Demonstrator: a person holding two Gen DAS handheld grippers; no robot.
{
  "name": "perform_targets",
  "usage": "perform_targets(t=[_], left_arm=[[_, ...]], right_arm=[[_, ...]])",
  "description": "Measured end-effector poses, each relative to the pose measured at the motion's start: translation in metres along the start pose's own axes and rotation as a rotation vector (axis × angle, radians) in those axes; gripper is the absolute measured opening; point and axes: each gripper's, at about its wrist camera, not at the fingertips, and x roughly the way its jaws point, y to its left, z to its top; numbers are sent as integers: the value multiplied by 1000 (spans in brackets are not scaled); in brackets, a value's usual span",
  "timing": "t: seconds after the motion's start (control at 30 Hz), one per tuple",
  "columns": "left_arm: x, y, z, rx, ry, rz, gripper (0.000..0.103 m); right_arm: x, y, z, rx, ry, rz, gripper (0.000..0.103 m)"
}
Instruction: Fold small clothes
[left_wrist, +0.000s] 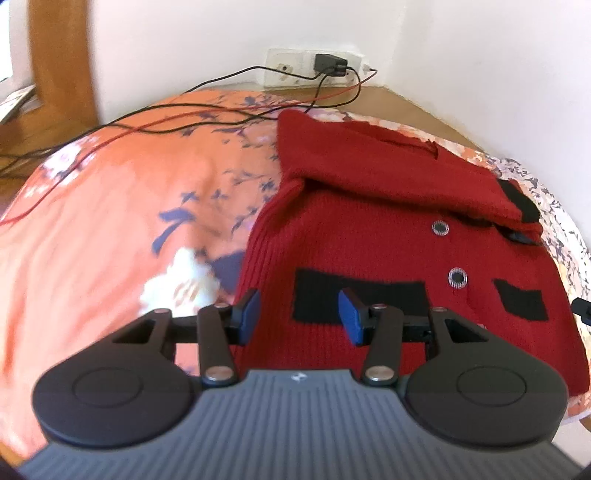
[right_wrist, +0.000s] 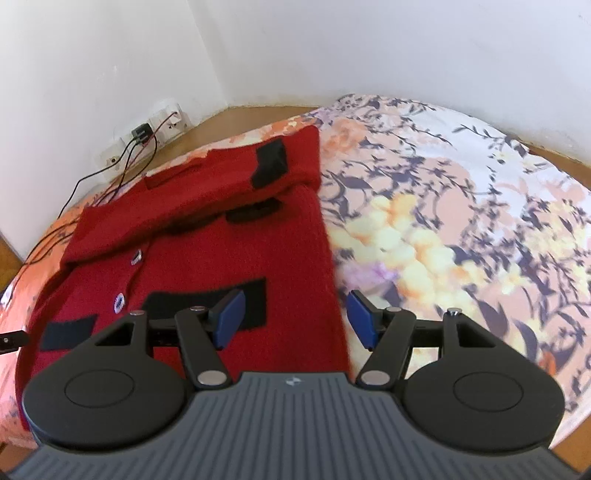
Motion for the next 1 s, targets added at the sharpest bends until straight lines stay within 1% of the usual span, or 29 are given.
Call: perform_targets(t=[0.23, 0.43, 0.6, 0.77, 0.87, 1.0], left_arm=[[-17, 12, -30, -47, 11, 55, 48], [-17, 18, -46, -73, 36, 83, 48], [-14, 21, -54, -98, 42, 62, 49], [-13, 24, -57, -116, 43, 44, 48], [-13, 24, -57, -123, 46, 16, 48], [-11, 22, -58, -135, 44, 6, 48]], right_arm=[[-14, -16, -17, -1, 27, 3, 69], [-19, -22, -29, 4, 64, 44, 69], [-16, -22, -35, 22, 99, 89, 69], [-16, -15, -37, -7, 110, 116, 69], [-16, -14, -37, -5, 115, 121, 69], [-16, -13, -36, -8, 120, 141, 69]])
